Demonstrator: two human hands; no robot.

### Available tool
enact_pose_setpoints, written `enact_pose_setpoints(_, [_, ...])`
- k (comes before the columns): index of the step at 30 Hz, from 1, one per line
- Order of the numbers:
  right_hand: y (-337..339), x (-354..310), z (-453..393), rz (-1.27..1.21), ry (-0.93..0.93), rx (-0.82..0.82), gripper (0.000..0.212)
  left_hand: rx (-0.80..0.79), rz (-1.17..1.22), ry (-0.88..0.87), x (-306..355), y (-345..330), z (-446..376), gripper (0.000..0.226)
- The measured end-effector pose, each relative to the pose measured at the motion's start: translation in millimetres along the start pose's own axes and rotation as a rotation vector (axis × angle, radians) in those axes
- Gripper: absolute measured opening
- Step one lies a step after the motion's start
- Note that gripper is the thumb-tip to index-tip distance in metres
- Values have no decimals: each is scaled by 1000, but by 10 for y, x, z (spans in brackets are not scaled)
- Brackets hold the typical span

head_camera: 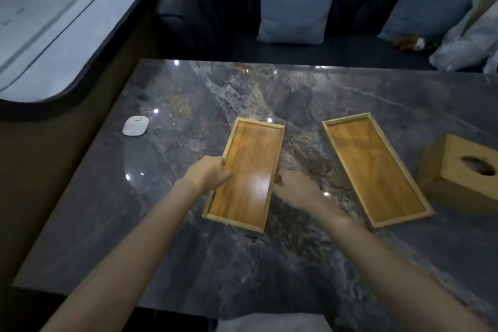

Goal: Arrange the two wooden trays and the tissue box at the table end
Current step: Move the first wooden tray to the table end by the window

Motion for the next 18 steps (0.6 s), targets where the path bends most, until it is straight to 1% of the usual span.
enact_pose_setpoints(2, [-96, 18, 19, -44, -58, 28, 28, 88, 31, 51, -48, -79, 41, 42])
enact_pose_setpoints(4, [-193, 13, 59, -73, -101, 58, 30, 204, 71, 120, -89, -186, 112, 36])
enact_pose_setpoints(6, [-293, 10, 85, -91, -134, 76, 32, 276, 98, 174, -106, -274, 145, 35])
enact_pose_setpoints(9, [-412, -6, 118, -67, -163, 94, 32, 318, 137, 222, -139, -407, 186, 33])
enact_pose_setpoints(11, [-509, -20, 132, -45, -178, 94, 29, 336, 153, 233, -140, -488, 231, 31])
enact_pose_setpoints(12, [-554, -31, 141, -47, -191, 90, 31, 352, 164, 231, -140, -529, 247, 31])
enact_pose_setpoints(15, [-657, -28, 157, -108, -217, 106, 40, 376, 202, 249, -145, -630, 308, 31])
enact_pose_setpoints(18, [-669, -16, 176, -167, -215, 114, 39, 431, 288, 258, -145, -675, 351, 30])
Point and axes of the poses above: each hand's wrist, its own z-axis away from the middle knuckle, its own y-axis out of the back of the hand, x = y × z, the point moved 2 cm from there along -z, towards the middle knuckle, and after that the axes turned 10 degrees about x, right-handed, at the moved point
